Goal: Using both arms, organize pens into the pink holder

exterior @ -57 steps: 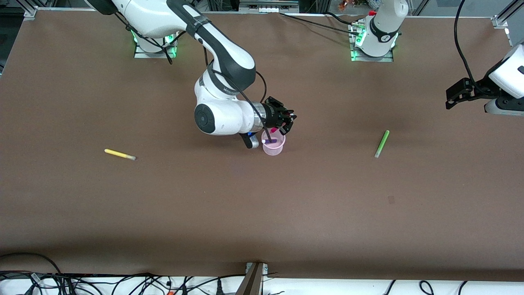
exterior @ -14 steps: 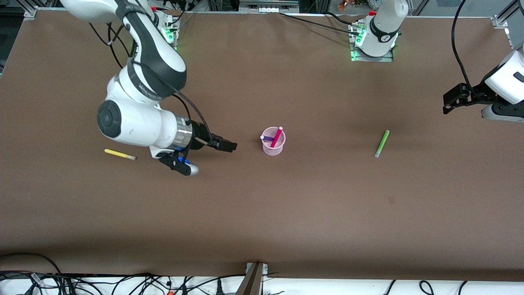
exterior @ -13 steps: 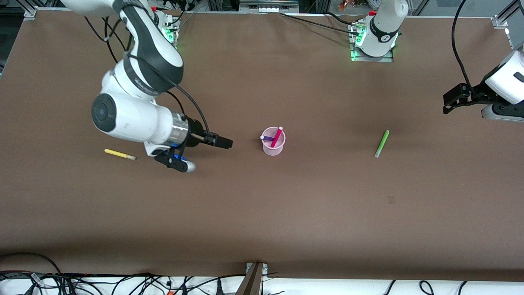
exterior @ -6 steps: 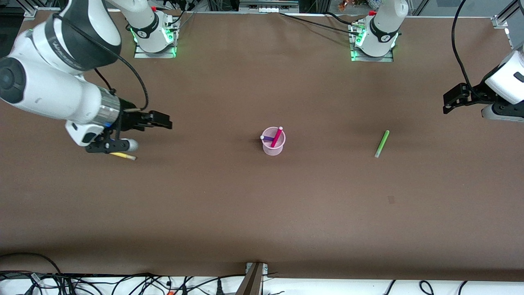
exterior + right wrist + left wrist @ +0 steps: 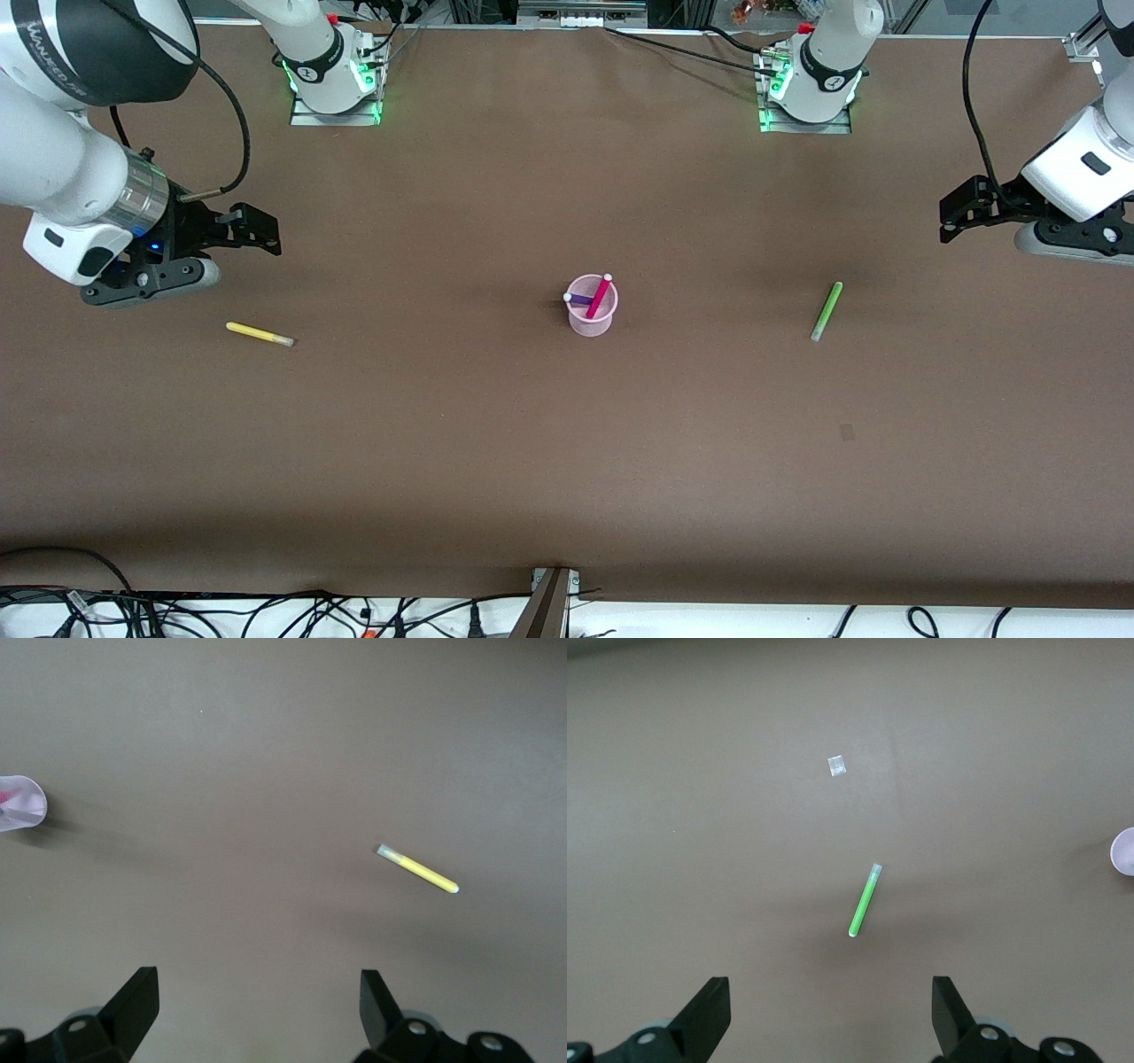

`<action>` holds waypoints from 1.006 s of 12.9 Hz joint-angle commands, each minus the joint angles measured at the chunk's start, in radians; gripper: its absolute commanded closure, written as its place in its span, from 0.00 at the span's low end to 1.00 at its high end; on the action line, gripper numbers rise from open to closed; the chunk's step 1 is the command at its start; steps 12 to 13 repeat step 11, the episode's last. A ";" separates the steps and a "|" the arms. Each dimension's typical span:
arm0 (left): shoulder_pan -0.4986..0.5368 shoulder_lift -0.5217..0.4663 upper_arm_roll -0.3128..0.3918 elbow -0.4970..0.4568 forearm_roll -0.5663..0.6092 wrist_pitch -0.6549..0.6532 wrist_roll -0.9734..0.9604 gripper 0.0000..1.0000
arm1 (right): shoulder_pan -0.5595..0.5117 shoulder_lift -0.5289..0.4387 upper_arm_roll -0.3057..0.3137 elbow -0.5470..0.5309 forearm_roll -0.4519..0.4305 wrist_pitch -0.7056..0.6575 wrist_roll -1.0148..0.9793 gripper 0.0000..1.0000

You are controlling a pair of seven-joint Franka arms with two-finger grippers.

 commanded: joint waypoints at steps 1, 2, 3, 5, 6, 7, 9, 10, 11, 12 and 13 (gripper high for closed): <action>0.005 0.005 0.000 0.022 -0.016 -0.020 0.003 0.00 | 0.007 -0.019 -0.002 -0.015 -0.022 -0.006 -0.025 0.00; 0.010 0.005 0.000 0.020 -0.016 -0.021 0.004 0.00 | 0.007 -0.017 -0.001 -0.015 -0.036 -0.005 -0.039 0.00; 0.012 0.005 0.000 0.022 -0.018 -0.020 0.001 0.00 | 0.007 -0.017 -0.001 -0.013 -0.046 -0.003 -0.063 0.00; 0.012 0.004 0.000 0.023 -0.016 -0.021 0.001 0.00 | 0.007 -0.010 -0.001 0.007 -0.041 -0.005 -0.068 0.00; 0.013 0.004 0.002 0.023 -0.016 -0.021 0.003 0.00 | 0.006 -0.005 -0.001 0.010 -0.045 -0.005 -0.069 0.00; 0.015 0.004 0.002 0.023 -0.016 -0.021 0.003 0.00 | 0.006 -0.001 -0.001 0.011 -0.047 -0.003 -0.071 0.00; 0.015 0.004 0.002 0.023 -0.016 -0.023 0.003 0.00 | 0.006 0.009 -0.001 0.012 -0.047 -0.003 -0.066 0.00; 0.016 0.004 0.002 0.023 -0.016 -0.023 0.004 0.00 | 0.006 0.010 -0.001 0.015 -0.045 -0.002 -0.066 0.00; 0.016 0.004 0.002 0.023 -0.016 -0.023 0.004 0.00 | 0.007 0.010 -0.001 0.031 -0.044 -0.005 -0.060 0.00; 0.016 0.004 0.002 0.023 -0.016 -0.023 0.004 0.00 | 0.007 0.010 -0.001 0.031 -0.044 -0.005 -0.060 0.00; 0.016 0.004 0.002 0.023 -0.016 -0.023 0.004 0.00 | 0.007 0.010 -0.001 0.031 -0.044 -0.005 -0.060 0.00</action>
